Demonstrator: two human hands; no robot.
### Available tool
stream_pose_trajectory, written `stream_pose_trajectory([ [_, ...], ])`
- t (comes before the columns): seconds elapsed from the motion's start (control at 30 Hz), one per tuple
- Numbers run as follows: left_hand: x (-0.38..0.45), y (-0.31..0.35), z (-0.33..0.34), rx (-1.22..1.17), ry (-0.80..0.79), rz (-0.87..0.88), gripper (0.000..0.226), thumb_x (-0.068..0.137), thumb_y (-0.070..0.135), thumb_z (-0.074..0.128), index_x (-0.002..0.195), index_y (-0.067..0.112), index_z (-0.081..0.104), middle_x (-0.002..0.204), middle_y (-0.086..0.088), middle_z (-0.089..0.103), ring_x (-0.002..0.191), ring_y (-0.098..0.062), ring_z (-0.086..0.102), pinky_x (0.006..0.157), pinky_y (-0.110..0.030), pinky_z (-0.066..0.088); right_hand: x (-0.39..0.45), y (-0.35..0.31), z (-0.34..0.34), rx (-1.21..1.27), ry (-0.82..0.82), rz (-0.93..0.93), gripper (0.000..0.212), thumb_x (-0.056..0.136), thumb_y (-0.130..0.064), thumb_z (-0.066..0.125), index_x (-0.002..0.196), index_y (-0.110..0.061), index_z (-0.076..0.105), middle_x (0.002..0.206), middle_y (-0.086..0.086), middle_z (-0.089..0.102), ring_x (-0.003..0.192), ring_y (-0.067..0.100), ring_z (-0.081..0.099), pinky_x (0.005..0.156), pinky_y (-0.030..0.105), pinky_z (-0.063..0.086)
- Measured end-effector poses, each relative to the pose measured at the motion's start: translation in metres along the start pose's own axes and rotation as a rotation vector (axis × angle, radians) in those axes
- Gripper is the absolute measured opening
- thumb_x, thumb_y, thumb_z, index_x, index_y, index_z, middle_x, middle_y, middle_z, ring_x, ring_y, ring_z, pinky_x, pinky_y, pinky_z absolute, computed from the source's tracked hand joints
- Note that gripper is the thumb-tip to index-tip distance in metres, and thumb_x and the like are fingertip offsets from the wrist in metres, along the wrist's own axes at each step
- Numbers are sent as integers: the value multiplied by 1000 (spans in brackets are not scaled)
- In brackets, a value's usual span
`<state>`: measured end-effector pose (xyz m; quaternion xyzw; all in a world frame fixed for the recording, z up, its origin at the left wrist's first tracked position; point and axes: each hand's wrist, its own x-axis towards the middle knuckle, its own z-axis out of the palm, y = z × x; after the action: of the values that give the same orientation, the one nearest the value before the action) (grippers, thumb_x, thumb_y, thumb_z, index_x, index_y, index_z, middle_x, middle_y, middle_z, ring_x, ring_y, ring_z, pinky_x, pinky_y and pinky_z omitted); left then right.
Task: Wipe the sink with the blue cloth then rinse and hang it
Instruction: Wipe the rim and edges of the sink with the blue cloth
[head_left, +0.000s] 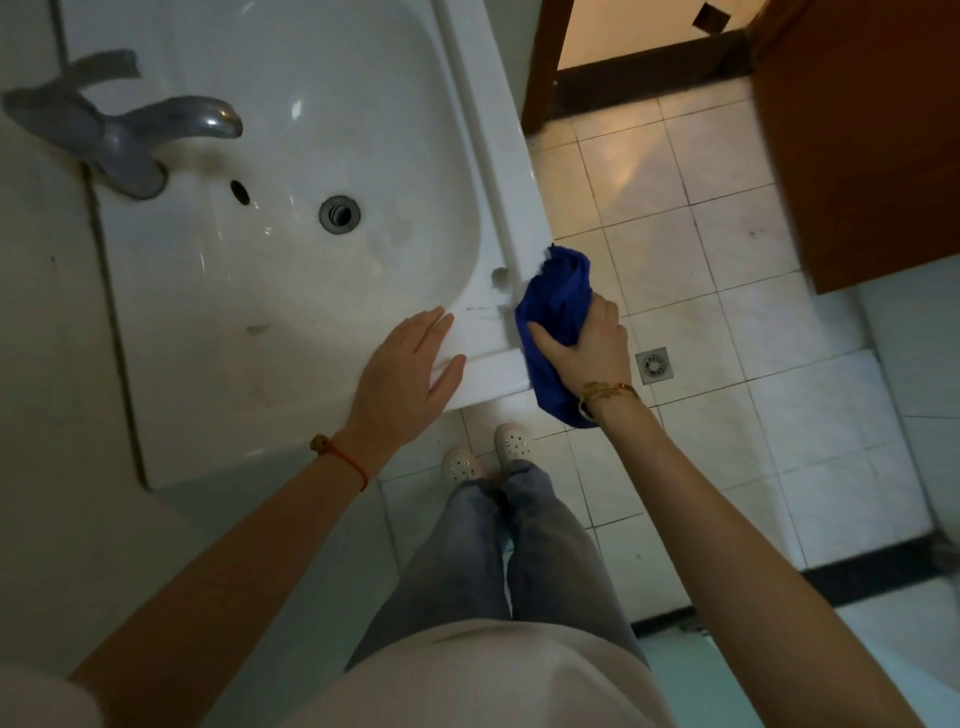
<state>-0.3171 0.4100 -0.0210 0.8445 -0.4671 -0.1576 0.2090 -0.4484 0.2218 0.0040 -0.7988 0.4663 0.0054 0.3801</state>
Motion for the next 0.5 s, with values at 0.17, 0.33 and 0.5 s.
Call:
stream_pose_trajectory([
  [0.17,-8,-11,-7,41,11,3,55,100,39,44,140,2,52,143,-16,55,131,-30,53,109,-46,46,46,-17,2,-115,-5,-31,74,83,-56,61,134,-7,41,129,13,47,114,34,46,94,38,38],
  [0.33,-19,-20,-12,44,46,-41,54,101,38,44,140,2,53,141,-16,56,130,-30,54,109,-45,47,25,-22,13,-380,307,-260,79,91,-54,50,148,-5,27,147,16,38,115,38,47,98,45,39],
  [0.5,-26,-31,-15,42,90,-82,54,100,38,44,138,1,54,140,-17,57,128,-31,54,110,-43,45,-6,-17,26,-429,255,-674,48,90,-35,54,133,-13,49,148,10,40,121,37,44,101,49,37],
])
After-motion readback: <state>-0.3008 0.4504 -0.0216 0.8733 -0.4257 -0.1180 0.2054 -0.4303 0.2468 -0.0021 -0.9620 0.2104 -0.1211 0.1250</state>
